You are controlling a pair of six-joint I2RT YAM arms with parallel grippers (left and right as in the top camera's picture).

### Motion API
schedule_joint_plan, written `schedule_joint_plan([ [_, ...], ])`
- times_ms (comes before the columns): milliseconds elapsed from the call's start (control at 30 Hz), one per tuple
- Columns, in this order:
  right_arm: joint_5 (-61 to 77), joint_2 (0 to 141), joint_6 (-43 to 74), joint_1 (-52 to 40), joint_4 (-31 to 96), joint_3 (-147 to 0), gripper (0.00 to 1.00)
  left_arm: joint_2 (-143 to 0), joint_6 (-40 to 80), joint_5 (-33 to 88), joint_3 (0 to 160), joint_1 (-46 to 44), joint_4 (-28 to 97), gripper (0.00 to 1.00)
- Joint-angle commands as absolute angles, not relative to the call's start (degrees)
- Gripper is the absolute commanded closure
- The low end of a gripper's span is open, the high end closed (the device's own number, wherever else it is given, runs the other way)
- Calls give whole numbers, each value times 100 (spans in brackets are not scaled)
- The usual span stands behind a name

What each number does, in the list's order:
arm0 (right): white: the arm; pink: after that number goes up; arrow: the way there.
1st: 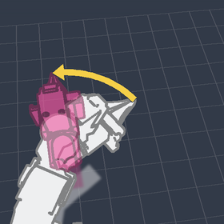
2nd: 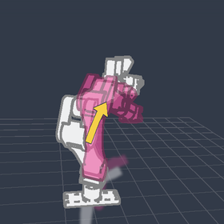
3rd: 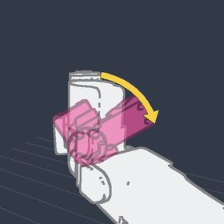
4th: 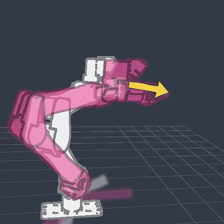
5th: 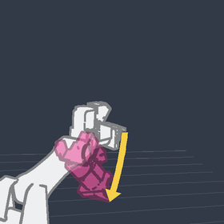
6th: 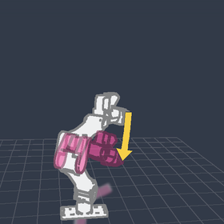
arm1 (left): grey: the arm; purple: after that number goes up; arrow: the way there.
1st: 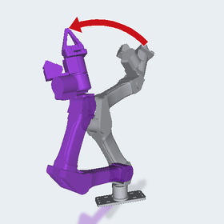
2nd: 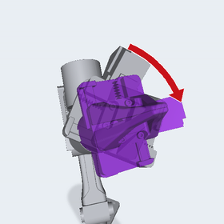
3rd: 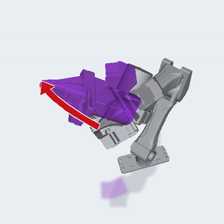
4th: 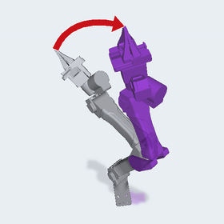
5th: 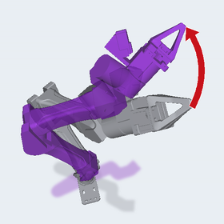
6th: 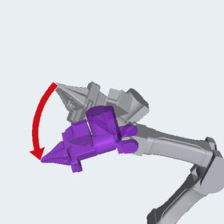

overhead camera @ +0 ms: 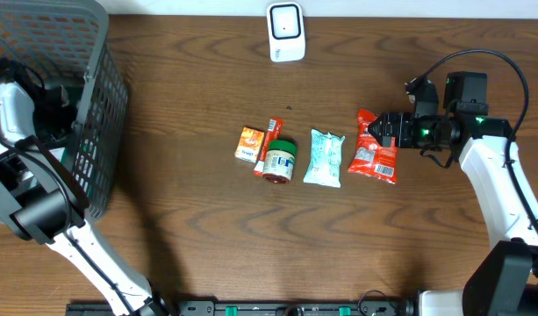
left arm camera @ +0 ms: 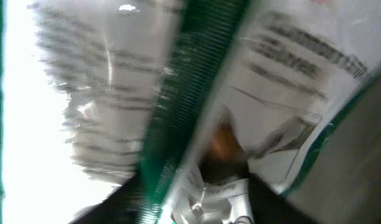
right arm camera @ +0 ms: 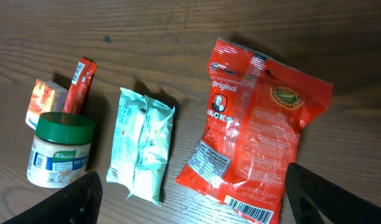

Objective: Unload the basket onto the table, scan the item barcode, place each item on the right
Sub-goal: 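Reach the left gripper into the basket and grasp the green glove package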

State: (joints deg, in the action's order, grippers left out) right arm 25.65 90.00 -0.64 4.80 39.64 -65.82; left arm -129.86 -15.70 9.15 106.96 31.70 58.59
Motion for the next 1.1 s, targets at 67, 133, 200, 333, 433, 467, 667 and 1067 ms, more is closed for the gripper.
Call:
schedule_joint_plan([
  [67,2552,9045,-89,440,3966,-6539,11,-13047,-1468,956,10687,3159,5909,25],
  [133,2552,9045,-91,440,3964,-6539,11,-12715,-1468,996,10687,3159,5911,20],
  [200,2552,9045,-89,440,3962,-6539,11,-12551,-1466,998,10687,3159,5942,20],
  [333,2552,9045,-89,440,3955,-6539,11,-12475,-1350,991,10654,3153,6125,18],
  [433,2552,9045,-89,440,3940,-6539,10,-12475,-1286,987,10372,3142,6075,18],
  [467,2552,9045,-89,440,3938,-6539,10,-12475,-1271,985,10322,3142,6034,18],
  [667,2552,9045,-89,440,3924,-6539,10,-12475,-1166,943,9461,3142,5319,13],
  [1067,2554,9045,-89,440,3927,-6539,10,-12475,-1164,945,8921,3144,4678,47],
])
